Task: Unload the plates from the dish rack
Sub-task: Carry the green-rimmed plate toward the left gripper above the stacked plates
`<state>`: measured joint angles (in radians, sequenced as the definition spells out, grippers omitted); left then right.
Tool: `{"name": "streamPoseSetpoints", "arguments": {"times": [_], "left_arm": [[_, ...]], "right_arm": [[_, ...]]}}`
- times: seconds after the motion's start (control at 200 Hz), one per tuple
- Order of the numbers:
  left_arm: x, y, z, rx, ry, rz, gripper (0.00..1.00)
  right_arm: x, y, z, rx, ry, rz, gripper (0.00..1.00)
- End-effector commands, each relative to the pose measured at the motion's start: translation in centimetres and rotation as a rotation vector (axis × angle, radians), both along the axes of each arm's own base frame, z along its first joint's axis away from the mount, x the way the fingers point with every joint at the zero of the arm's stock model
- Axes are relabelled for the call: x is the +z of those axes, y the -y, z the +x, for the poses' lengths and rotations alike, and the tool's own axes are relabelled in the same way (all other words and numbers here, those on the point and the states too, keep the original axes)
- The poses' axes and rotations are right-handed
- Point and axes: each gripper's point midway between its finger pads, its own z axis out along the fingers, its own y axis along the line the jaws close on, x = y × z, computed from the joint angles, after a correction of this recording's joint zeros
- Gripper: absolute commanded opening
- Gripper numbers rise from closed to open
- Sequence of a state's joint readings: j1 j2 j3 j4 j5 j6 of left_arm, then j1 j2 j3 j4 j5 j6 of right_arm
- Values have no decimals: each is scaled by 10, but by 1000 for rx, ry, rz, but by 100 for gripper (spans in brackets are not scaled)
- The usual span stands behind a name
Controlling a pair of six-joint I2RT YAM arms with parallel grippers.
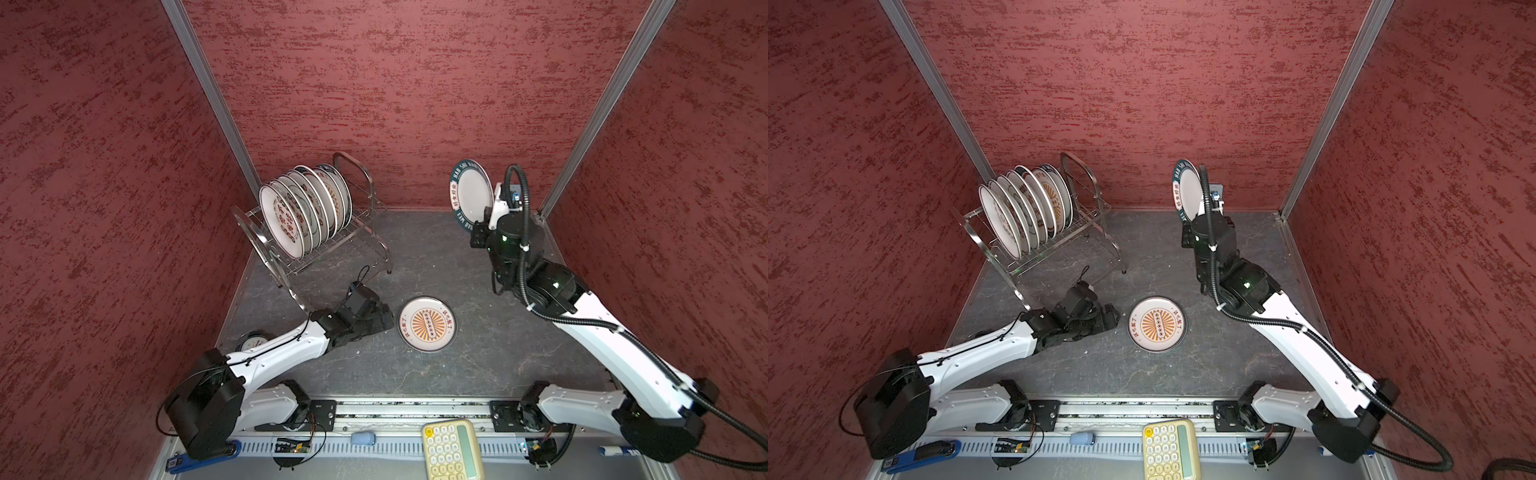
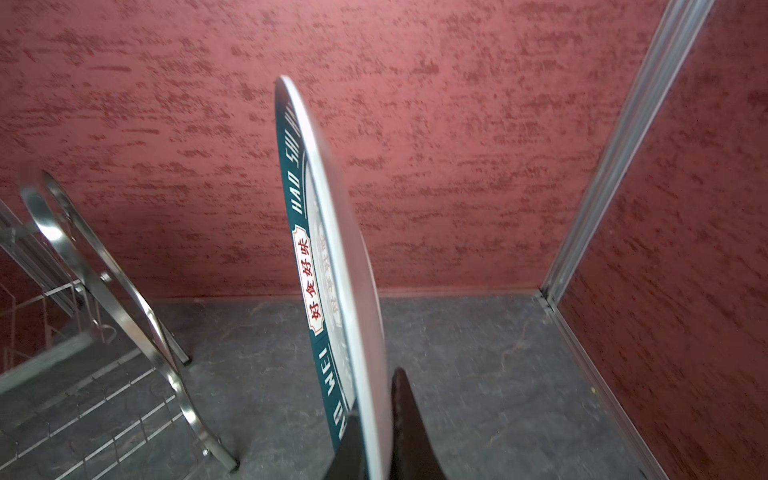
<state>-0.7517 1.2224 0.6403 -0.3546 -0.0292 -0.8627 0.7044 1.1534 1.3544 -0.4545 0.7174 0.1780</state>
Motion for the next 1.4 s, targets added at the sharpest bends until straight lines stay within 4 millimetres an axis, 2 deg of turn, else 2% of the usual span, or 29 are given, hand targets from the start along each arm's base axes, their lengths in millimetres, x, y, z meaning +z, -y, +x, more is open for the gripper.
{"name": "streamPoseSetpoints", "arguments": {"times": [0.0, 0.145, 0.306, 0.511, 0.857, 1.007, 1.127, 1.272, 1.393], "left_arm": [[11, 13, 10, 0, 41, -23, 99], [14, 25, 12, -20, 48, -34, 100], [19, 35, 13, -38, 60, -65, 100], [28, 45, 13, -66, 77, -110, 99], [50, 59, 13, -106, 131, -249, 100], [62, 58, 16, -101, 155, -311, 100], [67, 55, 16, -104, 165, -341, 97], [67, 52, 19, -96, 174, -367, 95], [76, 56, 25, -104, 198, -451, 90]], "right_arm": [[-32, 7, -19, 16, -99, 130, 0], [-75, -6, -36, 120, -241, 235, 0], [-108, -27, -49, 232, -352, 351, 0], [-145, -52, -54, 327, -459, 443, 0], [-167, -88, -60, 491, -559, 615, 0], [-174, -94, -61, 523, -588, 660, 0], [-176, -95, -60, 535, -586, 680, 0], [-177, -107, -61, 604, -598, 744, 0], [-180, -117, -62, 670, -621, 809, 0]]}}
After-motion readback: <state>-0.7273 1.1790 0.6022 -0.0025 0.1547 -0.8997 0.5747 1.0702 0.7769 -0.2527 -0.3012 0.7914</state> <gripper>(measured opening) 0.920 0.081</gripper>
